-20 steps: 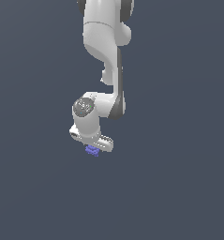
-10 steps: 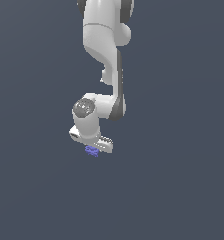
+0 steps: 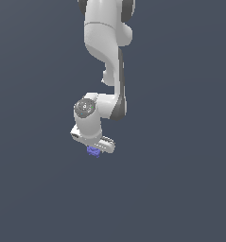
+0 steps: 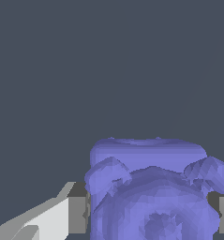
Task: Pick up the object and move it to a goal position.
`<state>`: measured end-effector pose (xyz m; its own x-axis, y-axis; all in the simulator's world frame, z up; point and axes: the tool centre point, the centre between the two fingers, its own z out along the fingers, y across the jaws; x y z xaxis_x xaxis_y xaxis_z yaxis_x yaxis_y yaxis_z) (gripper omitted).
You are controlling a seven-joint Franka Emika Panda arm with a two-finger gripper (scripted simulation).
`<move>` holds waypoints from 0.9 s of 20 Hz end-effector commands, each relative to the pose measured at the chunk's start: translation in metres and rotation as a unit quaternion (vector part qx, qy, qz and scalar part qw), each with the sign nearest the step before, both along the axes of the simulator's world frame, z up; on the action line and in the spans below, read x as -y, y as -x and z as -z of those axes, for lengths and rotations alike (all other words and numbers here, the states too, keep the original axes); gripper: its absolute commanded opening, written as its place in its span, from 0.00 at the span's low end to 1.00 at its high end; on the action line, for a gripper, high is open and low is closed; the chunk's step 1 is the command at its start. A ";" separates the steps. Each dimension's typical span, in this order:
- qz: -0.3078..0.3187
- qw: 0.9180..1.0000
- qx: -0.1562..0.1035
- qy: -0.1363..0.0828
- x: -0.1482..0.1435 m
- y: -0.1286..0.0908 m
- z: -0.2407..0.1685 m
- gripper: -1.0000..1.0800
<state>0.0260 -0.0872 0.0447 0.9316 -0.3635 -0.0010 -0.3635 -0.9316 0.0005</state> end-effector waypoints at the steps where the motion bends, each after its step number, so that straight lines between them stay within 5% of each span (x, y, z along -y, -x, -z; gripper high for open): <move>1: 0.000 1.000 0.000 0.000 -0.003 0.002 -0.006 0.00; 18: 0.000 1.000 0.001 0.000 -0.056 0.051 -0.111 0.00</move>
<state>-0.0188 -0.0375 0.1430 0.9317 -0.3632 -0.0004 -0.3632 -0.9317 -0.0004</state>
